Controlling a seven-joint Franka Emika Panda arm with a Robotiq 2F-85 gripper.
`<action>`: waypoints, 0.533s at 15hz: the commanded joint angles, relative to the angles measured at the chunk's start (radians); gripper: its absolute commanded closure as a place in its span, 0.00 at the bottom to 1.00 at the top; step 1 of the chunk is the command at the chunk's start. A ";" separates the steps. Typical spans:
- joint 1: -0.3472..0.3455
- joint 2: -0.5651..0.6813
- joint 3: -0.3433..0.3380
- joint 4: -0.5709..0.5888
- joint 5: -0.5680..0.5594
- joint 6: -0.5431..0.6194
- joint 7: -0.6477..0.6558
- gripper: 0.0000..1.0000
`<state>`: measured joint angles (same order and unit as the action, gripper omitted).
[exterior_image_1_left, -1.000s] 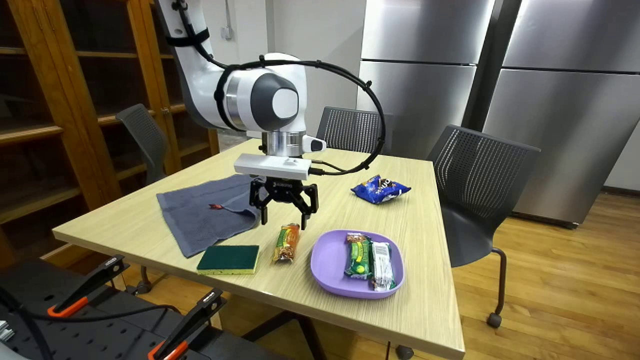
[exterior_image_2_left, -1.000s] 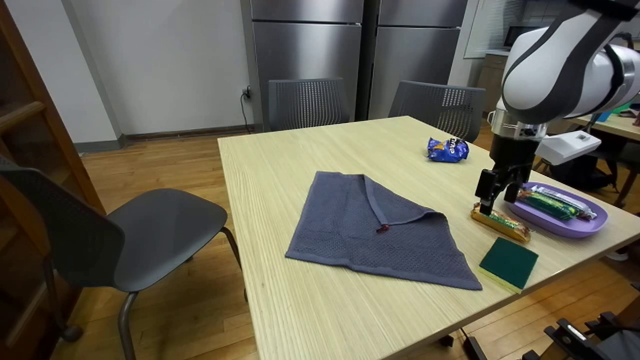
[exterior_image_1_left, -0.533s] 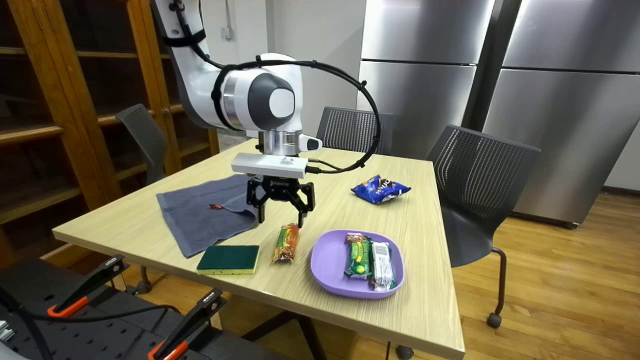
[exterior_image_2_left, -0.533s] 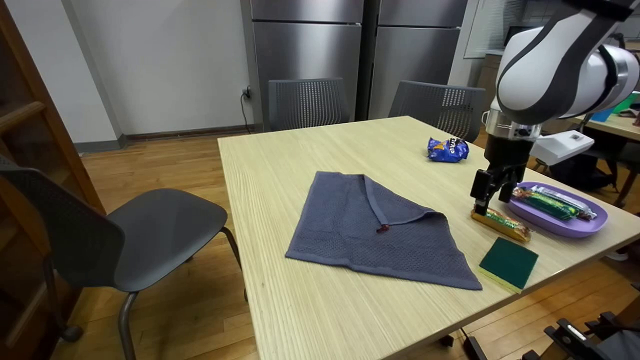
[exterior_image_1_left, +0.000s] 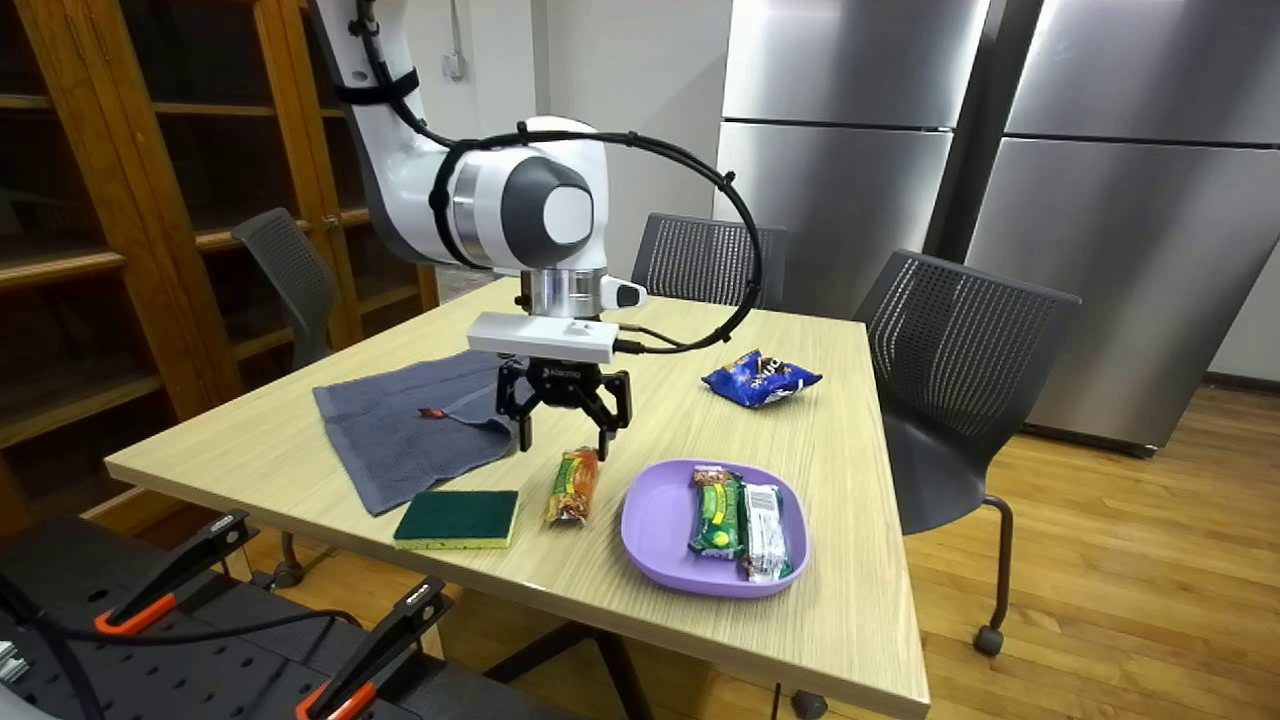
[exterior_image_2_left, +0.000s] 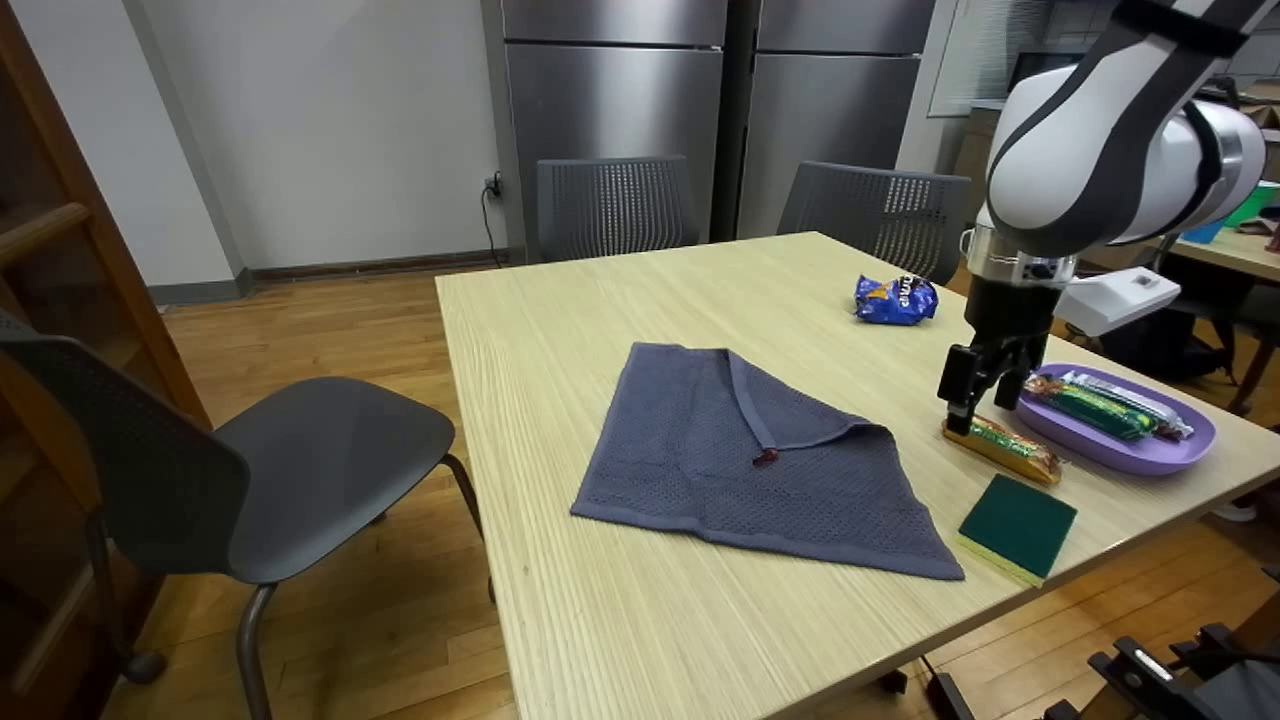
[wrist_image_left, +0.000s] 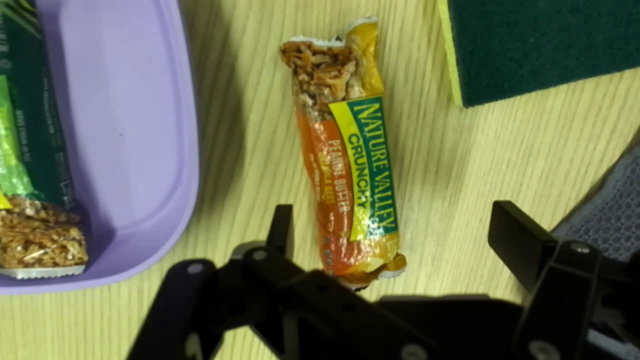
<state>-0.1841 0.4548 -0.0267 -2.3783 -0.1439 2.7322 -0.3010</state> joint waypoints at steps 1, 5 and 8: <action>0.006 0.002 -0.005 0.025 0.008 -0.028 0.000 0.00; 0.007 0.020 -0.014 0.042 0.005 -0.027 0.006 0.00; 0.009 0.039 -0.021 0.058 0.002 -0.027 0.010 0.00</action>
<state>-0.1842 0.4760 -0.0380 -2.3516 -0.1439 2.7317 -0.3002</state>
